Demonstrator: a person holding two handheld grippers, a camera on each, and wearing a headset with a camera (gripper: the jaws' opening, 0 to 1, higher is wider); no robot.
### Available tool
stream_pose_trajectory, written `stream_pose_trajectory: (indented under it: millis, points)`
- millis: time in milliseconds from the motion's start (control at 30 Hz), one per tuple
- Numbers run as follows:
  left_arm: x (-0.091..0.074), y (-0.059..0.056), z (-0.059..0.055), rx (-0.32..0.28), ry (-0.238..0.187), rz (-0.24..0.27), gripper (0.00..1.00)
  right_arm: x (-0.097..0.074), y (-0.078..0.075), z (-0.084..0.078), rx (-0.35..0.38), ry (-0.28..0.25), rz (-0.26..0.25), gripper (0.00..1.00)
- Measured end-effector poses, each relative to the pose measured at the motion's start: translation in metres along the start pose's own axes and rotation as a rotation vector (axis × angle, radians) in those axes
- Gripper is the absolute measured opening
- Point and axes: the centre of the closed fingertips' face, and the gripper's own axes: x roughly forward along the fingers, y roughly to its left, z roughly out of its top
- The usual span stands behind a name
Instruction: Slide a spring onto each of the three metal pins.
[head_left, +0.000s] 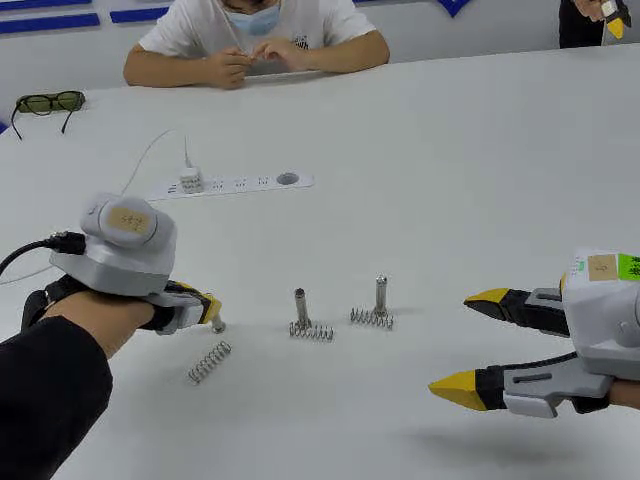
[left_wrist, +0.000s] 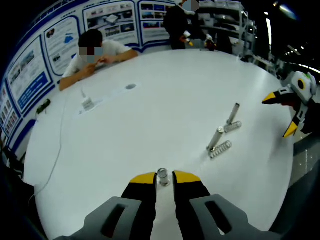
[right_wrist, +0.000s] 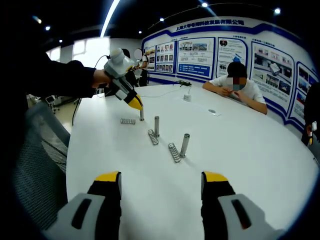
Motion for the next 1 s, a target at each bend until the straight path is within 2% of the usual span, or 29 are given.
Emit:
stream_pose_trajectory:
  millis: [200,500,767,1000]
  points:
    - [-0.004,0.0,-0.007,-0.009,0.001,-0.004,0.16,0.001,0.001,-0.001,-0.003,0.006,0.005,0.66]
    - [-0.011,-0.007,-0.023,-0.003,0.034,-0.025,0.17,0.001,0.001,-0.001,-0.001,0.003,0.003,0.66]
    - [-0.002,-0.023,-0.033,0.014,0.08,-0.065,0.18,0.002,0.001,-0.002,0.001,0.003,0.006,0.66]
    - [0.005,-0.031,-0.035,0.038,0.112,-0.079,0.18,0.0,-0.001,-0.003,0.002,0.002,0.001,0.66]
